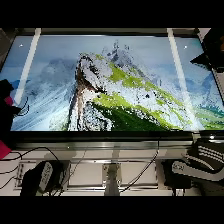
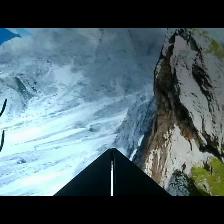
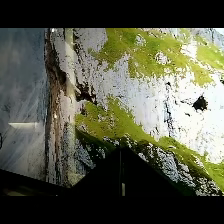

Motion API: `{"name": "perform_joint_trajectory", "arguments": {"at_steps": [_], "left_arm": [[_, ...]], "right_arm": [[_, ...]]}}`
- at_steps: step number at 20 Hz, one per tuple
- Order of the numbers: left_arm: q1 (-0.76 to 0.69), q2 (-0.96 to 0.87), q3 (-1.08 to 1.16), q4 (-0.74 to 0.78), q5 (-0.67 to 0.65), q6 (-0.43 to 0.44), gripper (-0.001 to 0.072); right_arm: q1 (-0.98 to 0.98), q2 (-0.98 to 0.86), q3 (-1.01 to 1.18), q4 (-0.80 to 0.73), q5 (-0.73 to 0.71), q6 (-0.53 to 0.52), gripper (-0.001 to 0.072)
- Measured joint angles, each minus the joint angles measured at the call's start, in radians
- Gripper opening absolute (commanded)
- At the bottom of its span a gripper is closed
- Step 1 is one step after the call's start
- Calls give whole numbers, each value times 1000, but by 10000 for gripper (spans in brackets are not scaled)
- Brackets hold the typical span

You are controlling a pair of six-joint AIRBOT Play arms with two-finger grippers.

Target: Fold the clothes and pants, and hang the long-sleeved shirts on hangers.

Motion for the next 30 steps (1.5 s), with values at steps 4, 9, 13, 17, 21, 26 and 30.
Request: {"name": "perform_joint_trajectory", "arguments": {"at_steps": [4, 9, 13, 17, 21, 26, 30], "left_arm": [[2, -1, 0, 84, 21, 3, 22], [67, -58, 0, 487, 87, -150, 23], [189, -125, 0, 711, 112, -230, 23], [312, -167, 0, 790, 167, -257, 171], [391, -187, 0, 818, 243, -225, 629], [452, -232, 0, 806, 247, -187, 689], [467, -278, 0, 806, 253, -176, 689]], "right_arm": [[0, 0, 0, 0, 0, 0, 10], [0, 0, 0, 0, 0, 0, 10], [0, 0, 0, 0, 0, 0, 10], [0, 0, 0, 0, 0, 0, 10], [0, 0, 0, 0, 0, 0, 10], [0, 0, 0, 0, 0, 0, 10], [0, 0, 0, 0, 0, 0, 10]]}}
